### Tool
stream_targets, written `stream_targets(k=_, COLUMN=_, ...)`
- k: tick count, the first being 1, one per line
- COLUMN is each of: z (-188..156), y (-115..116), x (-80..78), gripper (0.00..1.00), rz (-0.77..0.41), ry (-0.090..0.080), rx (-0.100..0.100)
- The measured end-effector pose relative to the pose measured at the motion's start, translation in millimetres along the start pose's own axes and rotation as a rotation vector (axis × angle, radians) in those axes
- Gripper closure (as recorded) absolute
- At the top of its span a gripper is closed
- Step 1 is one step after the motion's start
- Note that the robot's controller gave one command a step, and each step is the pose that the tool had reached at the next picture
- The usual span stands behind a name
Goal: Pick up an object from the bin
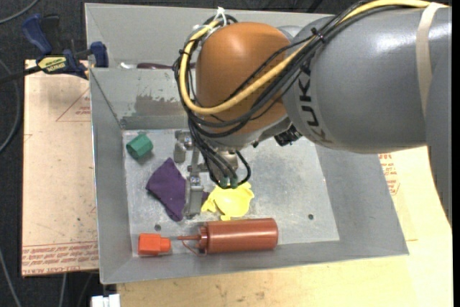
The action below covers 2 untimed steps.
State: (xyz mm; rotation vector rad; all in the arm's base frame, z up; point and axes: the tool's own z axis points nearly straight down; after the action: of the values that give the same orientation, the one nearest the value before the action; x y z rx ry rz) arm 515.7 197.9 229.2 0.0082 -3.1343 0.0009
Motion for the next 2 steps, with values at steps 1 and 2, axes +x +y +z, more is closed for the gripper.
stream_targets(k=1, z=-5, y=-1, x=-1.5, gripper=0.0, rz=0.005, ry=-0.008, rx=-0.002)
stream_targets(k=2, z=39, y=-2, x=-16.5, gripper=0.0, rz=-0.088, ry=-0.01, rx=-0.002)
